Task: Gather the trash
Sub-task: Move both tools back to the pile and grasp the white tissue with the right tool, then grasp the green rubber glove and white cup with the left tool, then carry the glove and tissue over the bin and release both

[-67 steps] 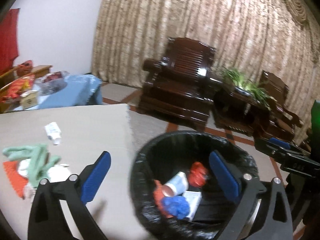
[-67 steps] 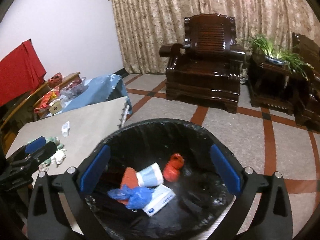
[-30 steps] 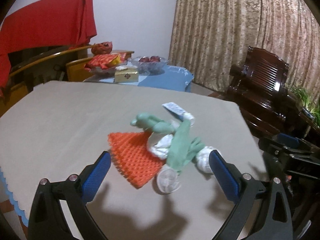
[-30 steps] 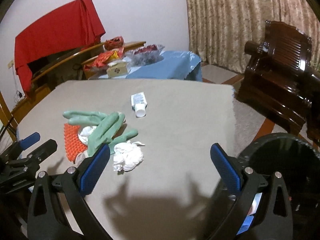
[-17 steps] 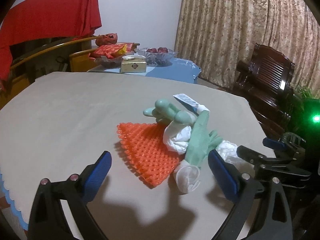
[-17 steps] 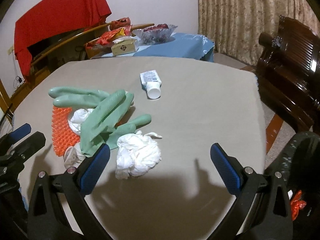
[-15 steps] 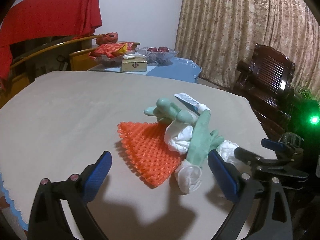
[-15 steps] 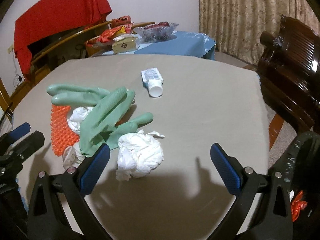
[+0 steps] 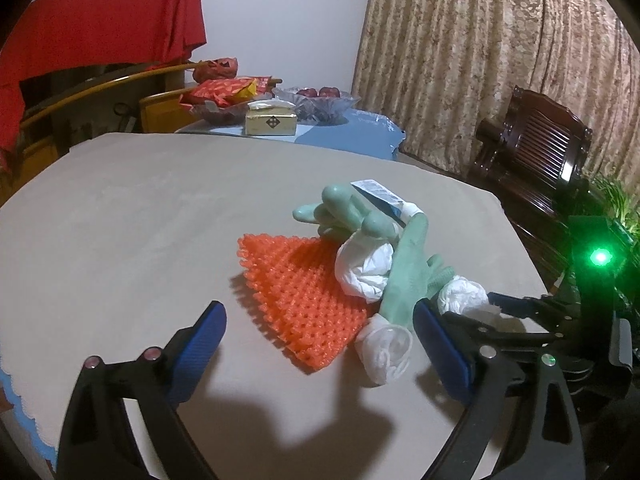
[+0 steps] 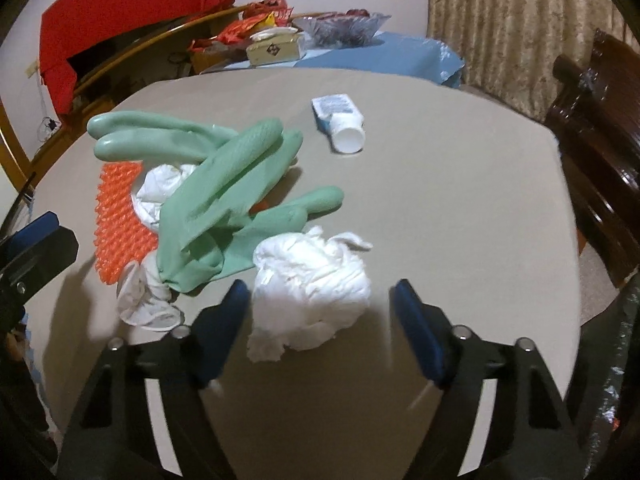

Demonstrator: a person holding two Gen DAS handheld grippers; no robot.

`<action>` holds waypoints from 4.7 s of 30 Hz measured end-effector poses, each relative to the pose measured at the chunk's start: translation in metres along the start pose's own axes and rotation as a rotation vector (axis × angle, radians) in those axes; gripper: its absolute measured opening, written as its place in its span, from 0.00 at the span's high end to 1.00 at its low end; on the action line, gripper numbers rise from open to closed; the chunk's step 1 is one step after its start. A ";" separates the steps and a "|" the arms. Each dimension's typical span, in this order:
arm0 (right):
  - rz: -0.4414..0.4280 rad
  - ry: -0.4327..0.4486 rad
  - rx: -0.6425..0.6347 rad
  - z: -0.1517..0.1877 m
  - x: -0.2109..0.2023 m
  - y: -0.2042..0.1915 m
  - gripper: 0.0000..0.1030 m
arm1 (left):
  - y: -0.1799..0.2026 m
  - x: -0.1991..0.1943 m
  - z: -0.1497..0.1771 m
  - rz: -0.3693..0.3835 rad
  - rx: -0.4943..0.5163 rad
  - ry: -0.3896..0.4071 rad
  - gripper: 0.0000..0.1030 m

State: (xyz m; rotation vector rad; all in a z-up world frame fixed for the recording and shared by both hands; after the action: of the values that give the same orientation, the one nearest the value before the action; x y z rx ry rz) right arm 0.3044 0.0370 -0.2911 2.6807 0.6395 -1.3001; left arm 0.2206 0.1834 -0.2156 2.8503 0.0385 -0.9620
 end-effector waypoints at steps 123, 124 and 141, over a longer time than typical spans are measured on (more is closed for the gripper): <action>0.397 0.348 0.380 0.119 -0.339 0.254 0.64 | 0.395 -0.080 0.006 0.567 0.319 -0.036 0.79; 0.401 0.345 0.380 0.121 -0.338 0.255 0.64 | 0.399 -0.078 0.009 0.574 0.321 -0.044 0.79; 0.462 0.262 0.424 0.151 -0.320 0.280 0.40 | 0.424 -0.056 0.032 0.641 0.335 -0.121 0.51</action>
State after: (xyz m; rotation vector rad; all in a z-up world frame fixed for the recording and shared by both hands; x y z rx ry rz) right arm 0.1330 -0.3614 -0.1677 3.0919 -0.2761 -1.0575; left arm 0.1853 -0.2403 -0.1569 2.7460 -1.0644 -1.0478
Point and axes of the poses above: each gripper's, at about its wrist camera, not at the fingertips, and x roughly the way its jaws point, y to its right, z to its underside, the point moved 9 cm from there along x, roughly the way its jaws point, and after that the axes turned 2 degrees about y, right-handed, at the moved point
